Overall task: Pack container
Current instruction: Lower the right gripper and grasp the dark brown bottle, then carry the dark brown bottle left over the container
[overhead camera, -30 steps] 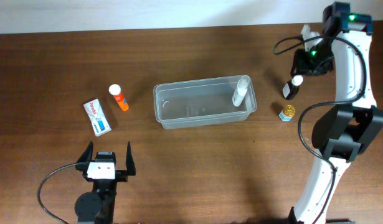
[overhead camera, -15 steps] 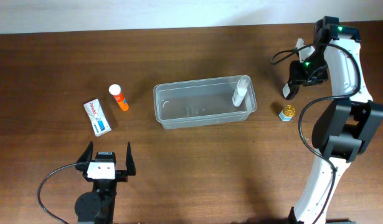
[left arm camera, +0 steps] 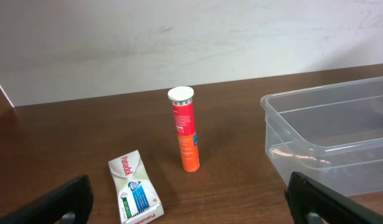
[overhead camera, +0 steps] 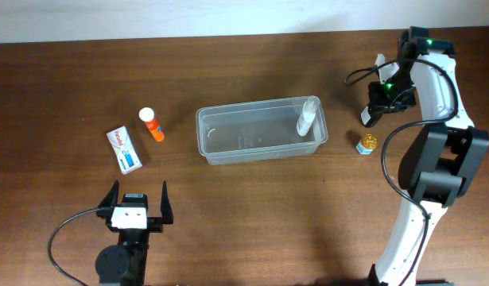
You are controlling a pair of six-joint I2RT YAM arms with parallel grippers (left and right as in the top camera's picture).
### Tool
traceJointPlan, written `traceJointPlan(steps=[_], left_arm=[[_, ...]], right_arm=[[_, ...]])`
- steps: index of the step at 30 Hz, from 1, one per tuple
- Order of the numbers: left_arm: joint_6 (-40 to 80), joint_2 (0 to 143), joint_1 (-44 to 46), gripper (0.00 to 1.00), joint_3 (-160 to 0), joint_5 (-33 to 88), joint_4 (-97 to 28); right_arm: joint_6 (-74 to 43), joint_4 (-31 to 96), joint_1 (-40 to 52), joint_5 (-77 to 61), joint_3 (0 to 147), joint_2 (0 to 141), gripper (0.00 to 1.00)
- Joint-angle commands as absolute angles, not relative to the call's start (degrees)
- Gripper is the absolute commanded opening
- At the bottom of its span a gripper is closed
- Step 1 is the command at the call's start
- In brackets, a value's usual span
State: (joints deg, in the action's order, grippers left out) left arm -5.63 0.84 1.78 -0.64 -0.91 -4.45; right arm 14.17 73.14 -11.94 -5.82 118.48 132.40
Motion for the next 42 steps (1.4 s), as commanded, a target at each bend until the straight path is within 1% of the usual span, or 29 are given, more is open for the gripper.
traceJointPlan(steps=[1,3,5,16,21,32,34,37,42], left_arm=[[-6.55,0.4,1.48,0.99,-0.54,-1.23,-4.73],[-6.55,0.4,1.48,0.99,-0.54,-1.23,-4.73],[-6.55,0.4,1.48,0.99,-0.54,-1.23,-4.73],[-6.55,0.4,1.48,0.99,-0.54,-1.23,-4.73],[-6.55,0.4,1.48,1.0,-0.54,-1.23,-4.73],[-6.55,0.4,1.48,0.99,-0.54,-1.23,-4.73],[-6.55,0.4,1.48,0.99,-0.54,-1.23,-4.73],[-6.55,0.4,1.48,0.99,-0.54,-1.23,-4.75],[-6.55,0.4,1.48,1.0,-0.54,-1.23,-4.73]], right_arm=[[14.44,72.99,-11.64,-5.87,117.91,132.53,0.29],[14.2,72.99,-11.64,-6.48,117.91,132.53,0.28],[14.04,73.01,-11.64,-7.49,117.91,132.53,0.24],[12.99,74.17,-11.64,-8.58,119.63,132.44,0.23],[12.78,80.05,-11.6,-8.86,127.57,132.35,0.22],[11.46,97.36,-11.0,-15.03,152.07,131.96,0.22],[9.23,97.34,-10.13,-15.38,153.49,130.85,0.22],[9.1,97.34,-7.99,-15.44,153.62,128.4,0.22],[5.32,97.34,-2.66,-14.15,153.6,123.98,0.23]])
